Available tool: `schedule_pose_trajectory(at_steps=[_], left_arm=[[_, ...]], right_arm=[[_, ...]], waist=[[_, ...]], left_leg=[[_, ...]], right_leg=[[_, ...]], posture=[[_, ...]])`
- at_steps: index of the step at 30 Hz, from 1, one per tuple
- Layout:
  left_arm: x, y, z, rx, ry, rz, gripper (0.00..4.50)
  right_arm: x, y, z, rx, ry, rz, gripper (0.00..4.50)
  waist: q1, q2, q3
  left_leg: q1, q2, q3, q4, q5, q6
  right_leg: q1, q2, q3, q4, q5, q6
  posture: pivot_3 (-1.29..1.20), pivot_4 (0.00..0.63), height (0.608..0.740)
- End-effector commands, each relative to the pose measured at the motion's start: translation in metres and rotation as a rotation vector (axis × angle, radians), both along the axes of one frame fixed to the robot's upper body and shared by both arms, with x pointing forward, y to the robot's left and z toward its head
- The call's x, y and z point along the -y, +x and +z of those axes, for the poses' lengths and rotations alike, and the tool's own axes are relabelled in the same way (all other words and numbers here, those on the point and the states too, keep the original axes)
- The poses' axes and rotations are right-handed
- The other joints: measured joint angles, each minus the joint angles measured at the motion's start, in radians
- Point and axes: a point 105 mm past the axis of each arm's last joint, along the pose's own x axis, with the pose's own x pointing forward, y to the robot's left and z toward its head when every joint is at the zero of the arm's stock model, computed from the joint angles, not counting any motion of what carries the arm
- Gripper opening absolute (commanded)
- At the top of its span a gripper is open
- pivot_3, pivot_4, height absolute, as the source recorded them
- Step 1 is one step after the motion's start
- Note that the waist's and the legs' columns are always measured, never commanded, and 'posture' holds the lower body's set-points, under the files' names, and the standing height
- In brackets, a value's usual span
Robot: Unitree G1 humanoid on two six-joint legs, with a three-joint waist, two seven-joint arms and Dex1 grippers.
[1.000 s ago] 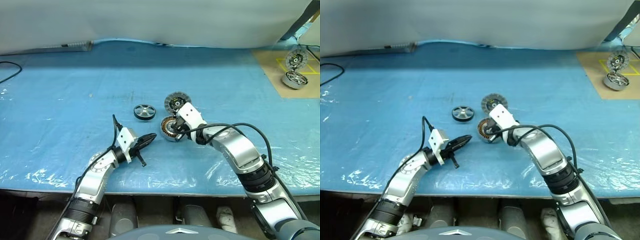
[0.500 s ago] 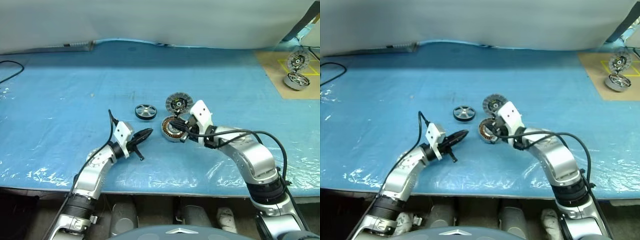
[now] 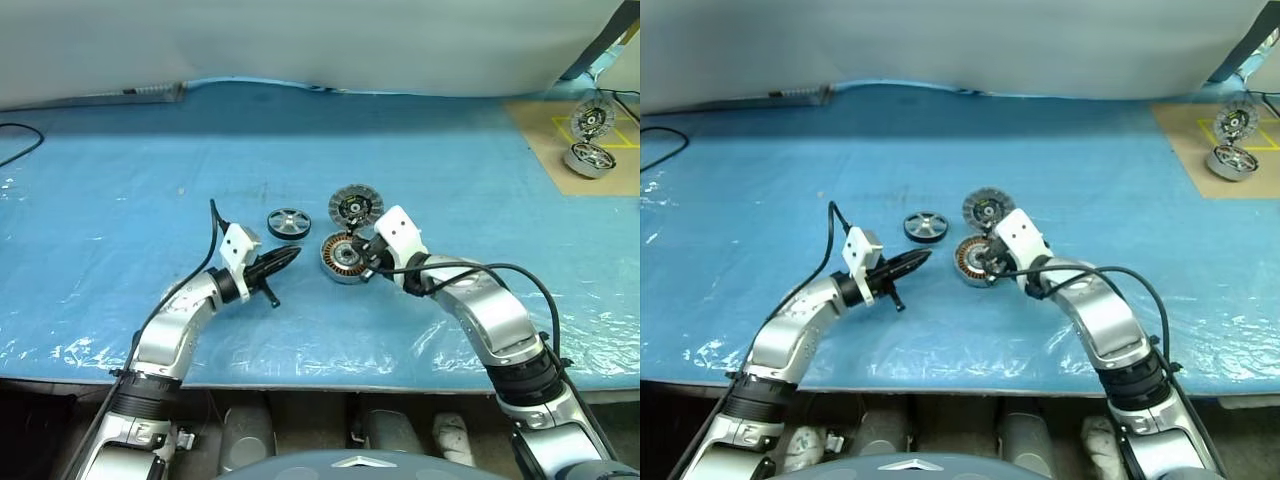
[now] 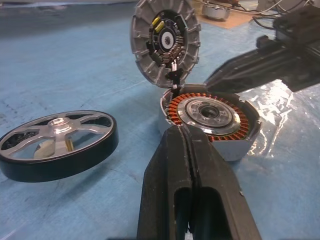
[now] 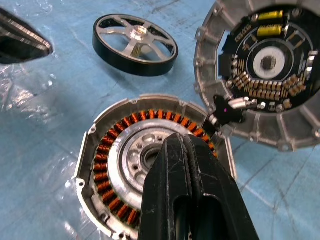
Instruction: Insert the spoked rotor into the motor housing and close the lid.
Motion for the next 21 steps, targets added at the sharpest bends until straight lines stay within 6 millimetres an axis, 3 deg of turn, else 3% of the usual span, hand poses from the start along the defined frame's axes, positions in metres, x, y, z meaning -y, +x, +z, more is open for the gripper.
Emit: schedule_pose_trajectory(at_steps=[1,21], left_arm=[[0.008,-0.008,0.004,0.055,0.009,-0.041,0.00],[0.017,-0.014,-0.013,0.021,0.035,-0.070,0.00]], right_arm=[[-0.008,0.003,0.006,0.031,-0.014,0.021,0.02],[0.009,-0.008,-0.011,-0.029,-0.081,0.010,0.02]], waist=[[0.000,0.000,0.000],[0.001,0.000,0.000]], left_leg=[[0.000,0.000,0.000,0.000,0.000,0.000],[0.000,0.000,0.000,0.000,0.000,0.000]], right_leg=[[0.000,0.000,0.000,0.000,0.000,0.000],[0.000,0.000,0.000,0.000,0.000,0.000]], posture=[[0.00,0.150,0.740],[0.00,0.150,0.740]])
